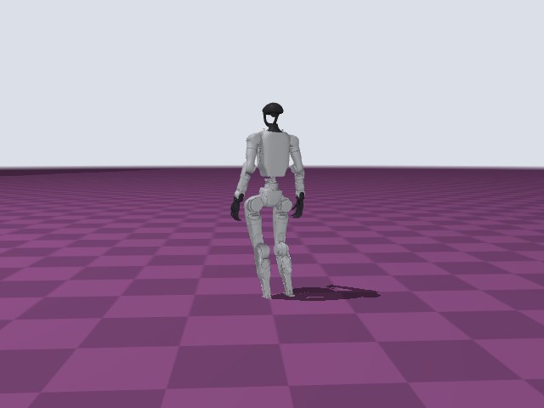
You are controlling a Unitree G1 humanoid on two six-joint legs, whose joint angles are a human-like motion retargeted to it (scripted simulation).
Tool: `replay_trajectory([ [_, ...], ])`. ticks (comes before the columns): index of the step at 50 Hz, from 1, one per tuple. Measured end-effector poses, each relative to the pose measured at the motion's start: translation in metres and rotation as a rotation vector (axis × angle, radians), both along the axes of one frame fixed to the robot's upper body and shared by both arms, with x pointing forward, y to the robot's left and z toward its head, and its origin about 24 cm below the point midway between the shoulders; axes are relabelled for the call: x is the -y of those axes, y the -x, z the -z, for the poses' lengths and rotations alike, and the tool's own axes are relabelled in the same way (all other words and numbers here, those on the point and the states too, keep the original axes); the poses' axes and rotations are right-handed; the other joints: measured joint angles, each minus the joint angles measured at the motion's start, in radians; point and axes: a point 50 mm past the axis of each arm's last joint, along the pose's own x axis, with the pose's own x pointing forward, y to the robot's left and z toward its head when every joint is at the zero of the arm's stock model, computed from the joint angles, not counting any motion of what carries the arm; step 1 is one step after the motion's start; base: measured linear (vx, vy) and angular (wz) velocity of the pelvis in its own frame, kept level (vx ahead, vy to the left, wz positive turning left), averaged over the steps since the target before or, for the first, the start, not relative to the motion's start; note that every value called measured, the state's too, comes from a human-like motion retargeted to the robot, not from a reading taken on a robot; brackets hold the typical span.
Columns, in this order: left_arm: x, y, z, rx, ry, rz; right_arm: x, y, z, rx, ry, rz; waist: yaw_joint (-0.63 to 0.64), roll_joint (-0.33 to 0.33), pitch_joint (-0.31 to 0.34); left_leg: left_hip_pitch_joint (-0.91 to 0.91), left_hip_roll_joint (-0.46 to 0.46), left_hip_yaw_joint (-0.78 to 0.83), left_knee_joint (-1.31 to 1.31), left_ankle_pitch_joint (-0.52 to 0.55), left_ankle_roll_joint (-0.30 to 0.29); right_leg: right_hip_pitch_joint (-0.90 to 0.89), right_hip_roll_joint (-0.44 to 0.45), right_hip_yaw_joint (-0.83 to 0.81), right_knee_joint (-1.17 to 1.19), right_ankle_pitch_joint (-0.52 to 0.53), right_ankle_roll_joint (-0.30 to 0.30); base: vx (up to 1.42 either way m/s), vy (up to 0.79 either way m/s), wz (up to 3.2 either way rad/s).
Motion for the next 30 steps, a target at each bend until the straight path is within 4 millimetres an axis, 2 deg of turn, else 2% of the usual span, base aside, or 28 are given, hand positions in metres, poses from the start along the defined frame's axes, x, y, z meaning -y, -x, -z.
replay_trajectory([
  [2,-0.012,-0.016,-0.005,0.039,-0.023,0.009,0.009,-0.014,-0.005,0.033,0.015,-0.004,-0.005,0.000,-0.012,-0.018,0.004,-0.012,-0.007,-0.026,-0.002,-0.010,0.011,-0.003,-0.025,-0.017,0.000,0.10,-0.01,0.13],
  [5,-0.013,-0.021,-0.007,0.050,-0.026,0.016,0.009,-0.018,-0.006,0.037,0.010,-0.013,-0.006,0.005,-0.020,-0.038,0.012,-0.013,-0.004,-0.028,-0.005,-0.019,0.020,-0.009,-0.045,-0.006,-0.002,0.02,0.00,0.04],
  [10,-0.014,-0.024,-0.007,0.058,-0.031,0.035,0.009,-0.016,-0.005,0.025,0.010,-0.037,-0.002,0.012,-0.031,-0.055,0.022,-0.011,-0.003,-0.030,-0.007,-0.023,0.030,-0.013,-0.069,0.007,-0.005,-0.02,0.00,-0.01],
  [12,-0.004,-0.011,-0.003,0.030,-0.014,0.038,0.000,-0.001,0.000,-0.014,-0.002,-0.047,0.007,-0.006,-0.003,-0.018,-0.005,-0.002,0.001,-0.007,-0.003,-0.023,-0.008,-0.008,0.018,-0.015,-0.001,-0.06,0.00,-0.04],
  [14,-0.013,-0.022,-0.007,0.060,-0.037,0.052,0.008,-0.011,-0.004,0.006,0.012,-0.060,0.005,-0.003,-0.019,-0.038,0.003,-0.011,-0.006,-0.028,-0.004,-0.028,0.008,-0.011,-0.021,-0.019,-0.002,0.09,0.01,0.12],
  [16,-0.014,-0.026,-0.008,0.069,-0.038,0.059,0.008,-0.012,-0.004,0.003,0.011,-0.072,0.006,0.003,-0.026,-0.054,0.012,-0.011,-0.004,-0.032,-0.005,-0.031,0.018,-0.013,-0.046,-0.007,-0.004,0.00,0.00,0.00],
  [18,-0.004,-0.015,-0.004,0.045,-0.018,0.062,0.001,0.001,0.000,-0.032,-0.002,-0.084,0.016,-0.008,-0.005,-0.031,-0.007,-0.003,0.004,-0.013,0.000,-0.033,-0.009,-0.009,0.017,-0.017,-0.003,-0.08,0.03,-0.03],
  [22,-0.012,-0.028,-0.009,0.081,-0.031,0.082,0.010,-0.014,-0.005,-0.002,0.015,-0.120,0.017,-0.004,-0.026,-0.063,0.004,-0.012,-0.001,-0.040,0.004,-0.045,0.011,-0.011,-0.030,-0.018,-0.008,0.07,0.03,0.11],
  [30,-0.014,-0.024,-0.009,0.074,-0.021,0.108,0.016,-0.037,-0.013,0.064,0.036,-0.188,0.023,-0.007,-0.034,-0.145,-0.012,-0.016,0.121,-0.117,0.036,-0.099,0.001,-0.003,0.036,-0.045,-0.020,0.06,0.07,0.14],
])
